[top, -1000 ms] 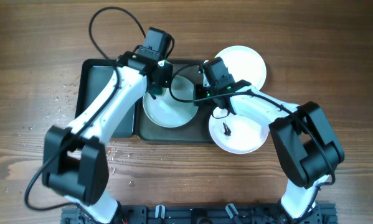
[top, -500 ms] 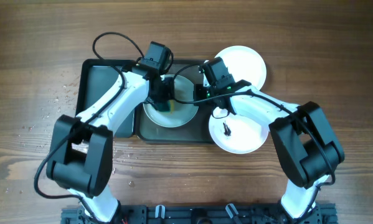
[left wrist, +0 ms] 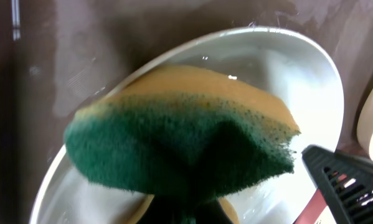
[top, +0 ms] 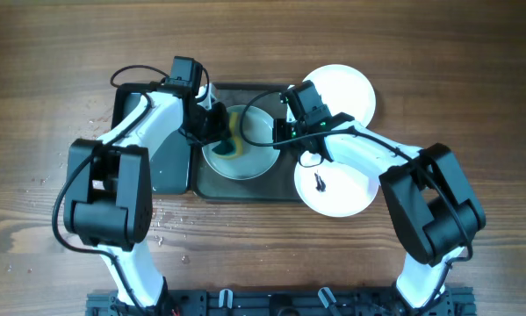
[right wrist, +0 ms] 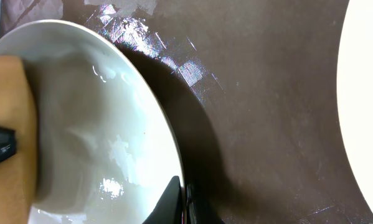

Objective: Clean dirty plates on tray and stack at the side
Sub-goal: 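Scrub the plate surface with the sponge while right gripper holds plate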

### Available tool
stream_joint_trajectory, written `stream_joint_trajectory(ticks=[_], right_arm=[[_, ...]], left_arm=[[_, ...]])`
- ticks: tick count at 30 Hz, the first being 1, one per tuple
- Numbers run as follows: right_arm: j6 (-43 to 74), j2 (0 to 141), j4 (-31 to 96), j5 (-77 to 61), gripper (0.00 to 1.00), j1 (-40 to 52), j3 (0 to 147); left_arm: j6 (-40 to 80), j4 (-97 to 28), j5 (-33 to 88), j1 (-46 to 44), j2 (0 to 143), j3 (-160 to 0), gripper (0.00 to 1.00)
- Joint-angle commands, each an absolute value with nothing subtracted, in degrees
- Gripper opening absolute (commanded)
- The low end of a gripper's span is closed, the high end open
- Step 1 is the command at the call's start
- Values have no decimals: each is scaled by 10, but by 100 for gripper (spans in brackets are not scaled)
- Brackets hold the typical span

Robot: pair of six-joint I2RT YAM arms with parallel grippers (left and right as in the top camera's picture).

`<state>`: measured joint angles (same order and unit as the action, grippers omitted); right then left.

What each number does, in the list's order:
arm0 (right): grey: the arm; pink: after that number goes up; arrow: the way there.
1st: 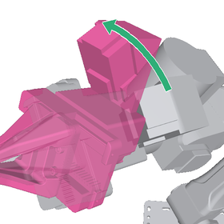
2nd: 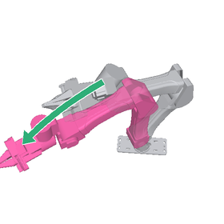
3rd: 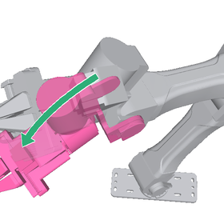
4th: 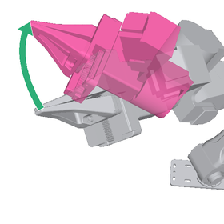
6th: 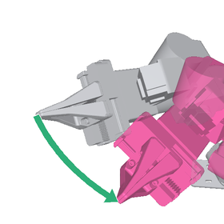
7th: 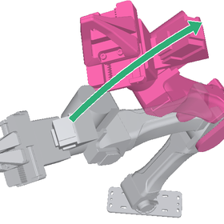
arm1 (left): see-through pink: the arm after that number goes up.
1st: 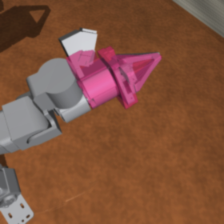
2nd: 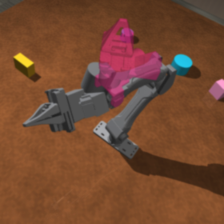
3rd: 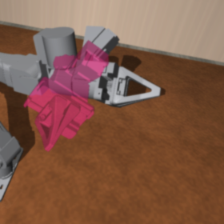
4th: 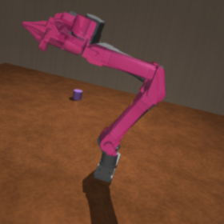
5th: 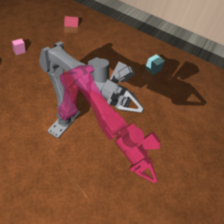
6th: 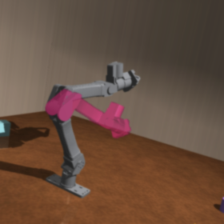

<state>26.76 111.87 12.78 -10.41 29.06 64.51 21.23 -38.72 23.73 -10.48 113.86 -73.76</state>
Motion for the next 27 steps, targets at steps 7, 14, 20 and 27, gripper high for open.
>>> stream_joint_trajectory(ticks=[7,14,20,27], right_arm=[[270,1132,130,-88,4,286,642],[270,1132,129,-88,4,286,642],[270,1132,129,-88,4,286,642],[270,1132,129,-90,4,286,641]], left_arm=[[229,-351,418,-112,1197,-735,4],[215,-359,493,-114,1183,-769,4],[210,-380,391,-114,1131,-786,4],[210,-424,230,-118,1128,-782,4]])
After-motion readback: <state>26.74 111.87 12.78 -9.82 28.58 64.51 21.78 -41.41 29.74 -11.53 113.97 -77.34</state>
